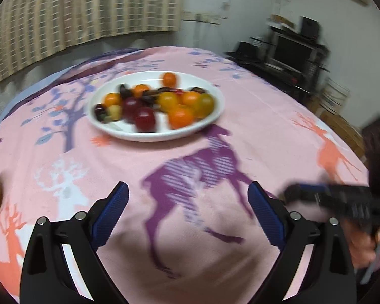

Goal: Organize fruits
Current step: 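Grasp a dark cherry with the right tool while the left tool grasps a small yellow fruit, then lower the cherry and yellow fruit onto the white plate and open both tools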

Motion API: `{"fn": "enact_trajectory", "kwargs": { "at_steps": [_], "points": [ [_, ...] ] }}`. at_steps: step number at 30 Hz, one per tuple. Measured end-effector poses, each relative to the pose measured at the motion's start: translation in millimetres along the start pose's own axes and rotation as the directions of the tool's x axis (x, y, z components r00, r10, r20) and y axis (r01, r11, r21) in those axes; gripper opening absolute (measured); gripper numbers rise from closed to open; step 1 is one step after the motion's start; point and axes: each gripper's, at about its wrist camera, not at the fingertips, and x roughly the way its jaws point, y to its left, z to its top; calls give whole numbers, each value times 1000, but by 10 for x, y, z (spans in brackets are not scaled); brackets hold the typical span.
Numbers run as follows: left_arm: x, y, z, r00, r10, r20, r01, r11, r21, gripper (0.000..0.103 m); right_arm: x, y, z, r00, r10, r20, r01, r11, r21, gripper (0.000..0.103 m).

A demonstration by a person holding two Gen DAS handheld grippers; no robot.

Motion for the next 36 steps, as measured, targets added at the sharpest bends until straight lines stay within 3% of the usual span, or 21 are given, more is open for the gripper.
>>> {"fn": "enact_trajectory", "kwargs": {
  "at_steps": [2, 4, 8, 14, 18, 23, 25, 30, 36],
  "points": [
    [-1, -154, -38, 998, -68, -14, 69, 996, 55, 93, -48, -39, 13, 999, 8, 34, -9, 1000, 26, 27],
    [12, -360, -96, 990, -135, -43, 139, 982, 125, 83, -35, -35, 15, 999, 8, 31, -9, 999, 34, 27],
    [147, -620, -189, 982, -157, -110, 177, 962, 207, 62, -33, -26, 36, 999, 16, 39, -18, 999, 35, 27],
    [304, -683, -194, 971, -176, -163, 206, 959, 193, 52, -64, -84, 31, 998, 29, 47, -31, 999, 39, 27],
    [386, -707, -212, 958, -185, -217, 227, 955, 188, 40, -81, -98, 26, 998, 32, 54, -35, 998, 45, 27],
    [371, -680, -216, 950, -215, -227, 257, 951, 172, 28, -79, -98, 27, 998, 32, 53, -34, 998, 44, 27],
    [350, -652, -205, 947, -222, -230, 263, 951, 164, 28, -76, -89, 26, 998, 30, 50, -32, 999, 38, 27],
    [260, -327, 27, 957, -235, -172, 251, 964, 83, 28, -112, 98, 157, 996, -30, 80, 34, 998, -56, 27],
    [225, 339, 676, 993, -121, -3, 120, 992, -47, 28, -20, 495, 808, 983, -14, 186, 43, 987, -153, 27]
  ]
}}
